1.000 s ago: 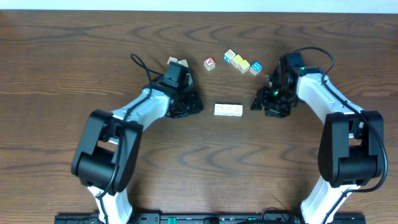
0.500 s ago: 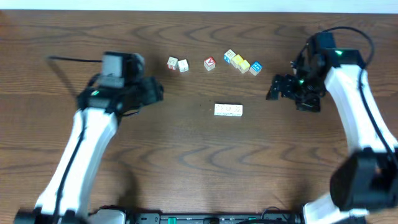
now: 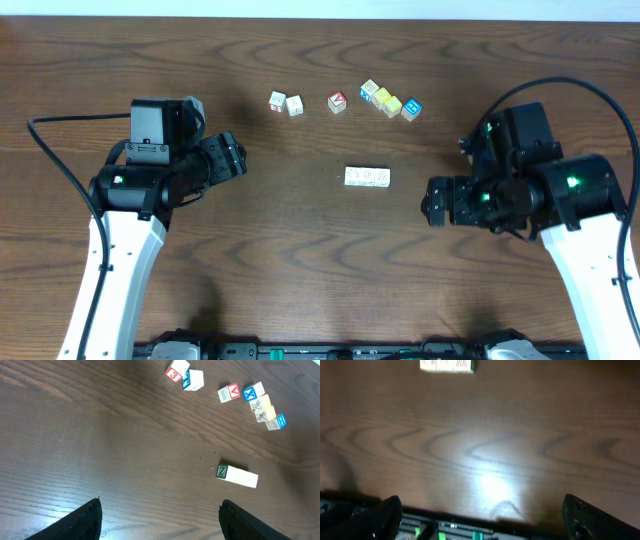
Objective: Lift 3 blocks
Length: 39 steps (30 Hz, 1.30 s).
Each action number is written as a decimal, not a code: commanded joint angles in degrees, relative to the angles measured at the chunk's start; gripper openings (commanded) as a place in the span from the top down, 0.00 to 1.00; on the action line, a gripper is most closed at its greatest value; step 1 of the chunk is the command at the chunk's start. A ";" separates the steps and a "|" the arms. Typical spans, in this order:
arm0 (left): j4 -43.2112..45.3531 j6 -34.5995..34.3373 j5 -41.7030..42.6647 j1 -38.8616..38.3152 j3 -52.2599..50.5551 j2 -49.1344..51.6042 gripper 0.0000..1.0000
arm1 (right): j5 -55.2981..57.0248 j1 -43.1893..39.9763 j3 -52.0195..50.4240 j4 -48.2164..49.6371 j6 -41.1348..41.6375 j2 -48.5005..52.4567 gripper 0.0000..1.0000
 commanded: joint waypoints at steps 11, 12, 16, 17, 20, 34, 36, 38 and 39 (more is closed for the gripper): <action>-0.09 0.76 -0.79 0.17 -0.13 0.15 0.24 | 1.01 0.72 -0.37 -0.02 2.47 -1.07 0.01; -0.09 0.76 -0.79 0.17 -0.13 0.15 0.24 | 1.01 0.72 -0.37 -0.02 2.47 -1.07 0.01; -0.09 0.76 -0.79 0.17 -0.13 0.15 0.24 | 1.55 0.70 -0.37 -0.07 1.60 -1.07 0.01; -0.09 0.76 -0.79 0.17 -0.13 0.15 0.24 | 2.10 0.72 -0.37 -0.07 0.85 -1.07 0.01; -0.11 0.76 -0.79 0.17 -0.13 0.15 0.24 | 2.08 0.72 -0.37 -0.22 0.76 -1.07 0.01; -0.09 0.76 -0.79 0.17 -0.13 0.15 0.24 | 7.89 0.66 -6.40 9.40 -3.39 -8.50 0.01; -0.09 0.76 -0.79 0.17 -0.13 0.15 0.24 | 7.89 0.50 -10.23 14.86 -4.52 -12.17 0.01; -0.09 0.76 -0.76 0.17 -0.13 0.15 0.24 | 7.89 0.33 -14.88 20.79 -5.55 -16.52 0.01; -0.09 0.76 -0.79 0.17 -0.13 0.15 0.24 | 7.89 0.20 -17.16 23.52 -5.97 -18.56 0.01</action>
